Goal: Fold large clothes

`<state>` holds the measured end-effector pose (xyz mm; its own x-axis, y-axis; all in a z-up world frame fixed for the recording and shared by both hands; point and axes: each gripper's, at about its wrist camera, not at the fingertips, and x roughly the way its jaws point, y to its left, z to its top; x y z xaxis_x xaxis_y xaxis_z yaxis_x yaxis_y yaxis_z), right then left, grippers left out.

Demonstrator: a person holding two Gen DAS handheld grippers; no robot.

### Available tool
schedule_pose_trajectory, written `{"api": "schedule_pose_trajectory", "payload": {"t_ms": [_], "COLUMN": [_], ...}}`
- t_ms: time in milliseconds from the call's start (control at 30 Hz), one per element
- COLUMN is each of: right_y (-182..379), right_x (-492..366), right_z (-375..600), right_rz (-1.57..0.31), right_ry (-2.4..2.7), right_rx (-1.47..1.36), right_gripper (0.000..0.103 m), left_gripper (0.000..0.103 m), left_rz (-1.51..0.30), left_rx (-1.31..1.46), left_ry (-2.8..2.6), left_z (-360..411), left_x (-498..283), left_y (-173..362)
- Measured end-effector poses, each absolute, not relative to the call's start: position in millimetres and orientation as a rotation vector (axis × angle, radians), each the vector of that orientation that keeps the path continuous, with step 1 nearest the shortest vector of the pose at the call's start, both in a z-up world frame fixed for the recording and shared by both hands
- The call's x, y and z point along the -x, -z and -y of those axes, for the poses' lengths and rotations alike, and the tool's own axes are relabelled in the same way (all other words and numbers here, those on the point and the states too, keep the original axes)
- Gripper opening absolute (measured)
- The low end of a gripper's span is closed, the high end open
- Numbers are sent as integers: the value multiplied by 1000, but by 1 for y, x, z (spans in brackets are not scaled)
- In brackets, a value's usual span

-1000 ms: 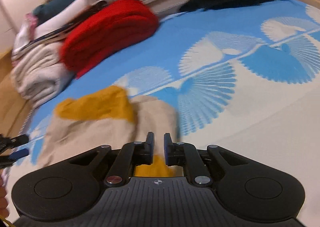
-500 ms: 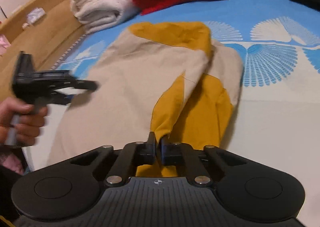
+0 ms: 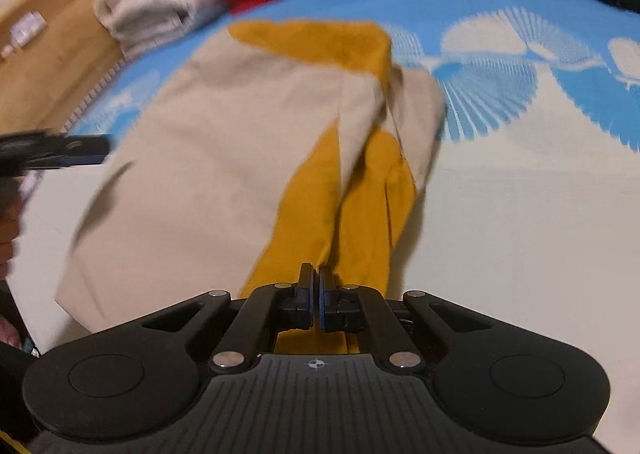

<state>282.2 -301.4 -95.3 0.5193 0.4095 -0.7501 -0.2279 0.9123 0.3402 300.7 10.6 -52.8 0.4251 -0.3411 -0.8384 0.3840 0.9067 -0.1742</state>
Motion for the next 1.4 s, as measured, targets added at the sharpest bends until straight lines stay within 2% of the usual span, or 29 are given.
{"api": "schedule_pose_trajectory", "payload": {"t_ms": [67, 200, 267, 300, 333, 467, 600, 733, 767, 933, 1000, 1067, 1100, 1233, 1400], "right_y": [94, 76, 63, 56, 48, 5, -40, -69, -74, -81, -69, -47, -36, -6, 4], "right_x": [-279, -263, -252, -246, -240, -193, -126, -66, -53, -10, -6, -5, -6, -35, -63], "right_z": [300, 296, 292, 291, 290, 282, 275, 265, 261, 245, 239, 235, 230, 226, 223], "right_rz": [-944, -854, -781, -749, -705, -454, -182, -51, -43, -146, -229, -285, -323, -511, -569], "right_ry": [-375, -310, -255, -234, -213, -117, -15, 36, 38, 56, 82, 101, 115, 135, 146], "right_rx": [-206, -169, -118, -103, -81, 57, 90, 50, 38, 10, 16, 26, 32, 27, -48], "right_gripper": [1, 3, 9, 15, 16, 18, 30, 44, 46, 86, 89, 89, 89, 87, 87], "left_gripper": [85, 82, 88, 89, 88, 90, 102, 103, 103, 103, 103, 102, 102, 102, 103], "left_rz": [-1036, -965, -1073, -1101, -1098, -842, -662, -578, -570, -517, -505, -639, -686, -675, -697], "left_rx": [-154, -83, -139, -152, -167, -215, -53, 16, 26, -28, -57, -101, -75, 9, -12], "left_ry": [437, 511, 453, 406, 368, 296, 208, 166, 162, 165, 157, 140, 119, 119, 94], "left_z": [-8, -18, -18, -19, -18, -4, -8, -5, -5, 5, 8, 12, 13, 13, 23], "left_x": [-287, -265, -261, -257, -252, -206, -143, -78, -64, -9, 6, -2, -9, -26, -38], "left_y": [62, 47, 72, 79, 77, 14, -43, -75, -80, -76, -52, -22, -18, -14, -4]}}
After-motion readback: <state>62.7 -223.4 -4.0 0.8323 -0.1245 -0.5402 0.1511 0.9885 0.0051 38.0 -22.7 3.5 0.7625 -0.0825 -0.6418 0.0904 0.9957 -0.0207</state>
